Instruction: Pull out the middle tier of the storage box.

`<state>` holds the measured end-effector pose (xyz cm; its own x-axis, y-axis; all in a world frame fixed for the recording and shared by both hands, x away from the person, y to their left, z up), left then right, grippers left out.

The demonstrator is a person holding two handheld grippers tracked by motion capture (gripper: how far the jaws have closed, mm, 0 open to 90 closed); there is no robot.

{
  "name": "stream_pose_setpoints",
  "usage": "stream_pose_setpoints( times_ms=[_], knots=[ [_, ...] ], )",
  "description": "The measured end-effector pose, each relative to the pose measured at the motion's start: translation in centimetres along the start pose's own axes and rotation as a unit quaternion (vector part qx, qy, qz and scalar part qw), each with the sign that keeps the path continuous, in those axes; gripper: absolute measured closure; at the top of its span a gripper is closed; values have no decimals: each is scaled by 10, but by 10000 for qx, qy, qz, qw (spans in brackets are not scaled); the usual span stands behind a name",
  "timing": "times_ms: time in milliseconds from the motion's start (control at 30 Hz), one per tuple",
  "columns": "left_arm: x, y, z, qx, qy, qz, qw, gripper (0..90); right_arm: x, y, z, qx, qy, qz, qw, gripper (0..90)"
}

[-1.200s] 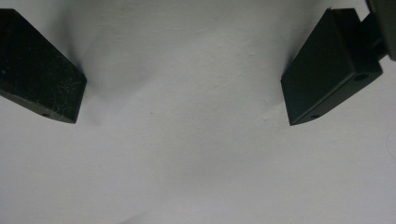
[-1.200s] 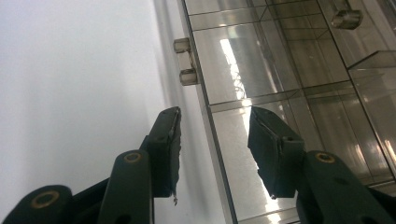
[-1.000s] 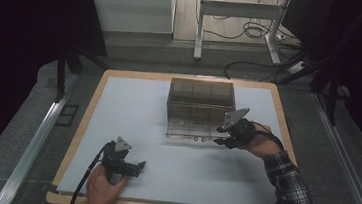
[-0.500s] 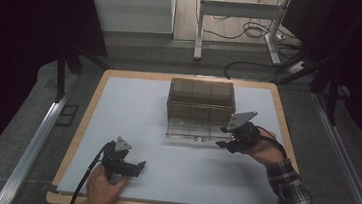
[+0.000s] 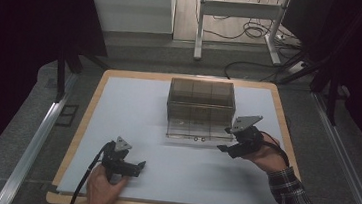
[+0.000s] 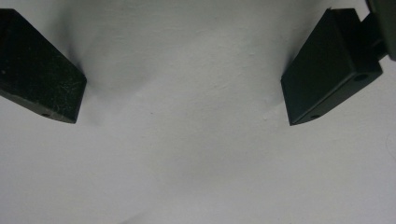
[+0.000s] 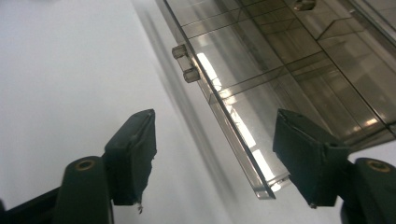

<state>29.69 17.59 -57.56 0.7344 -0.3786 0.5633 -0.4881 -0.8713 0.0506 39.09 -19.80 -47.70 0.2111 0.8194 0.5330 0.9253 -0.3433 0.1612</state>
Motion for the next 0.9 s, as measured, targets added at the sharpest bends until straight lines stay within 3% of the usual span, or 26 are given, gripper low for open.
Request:
stream_pose_setpoints(
  times_ms=[533,900],
  knots=[
    [0,0,0,12,1,16,10000,0,-17,-13,-5,-258,70,423,9987,188],
    [0,0,0,7,1,4,10000,0,-35,-22,-6,-406,148,830,9956,91]
  ],
)
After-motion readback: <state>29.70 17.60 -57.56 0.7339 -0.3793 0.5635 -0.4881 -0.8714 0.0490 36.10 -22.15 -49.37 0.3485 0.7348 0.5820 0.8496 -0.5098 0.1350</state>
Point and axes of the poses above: each handheld gripper's, and its own axes: z roughly forward along the jaws, x roughly out of its top, y roughly to its right, the point moved 3 cm from there along z, roughly forward along the jaws, and after that the axes turned 9 degrees about -y, right-handed, at the moved point
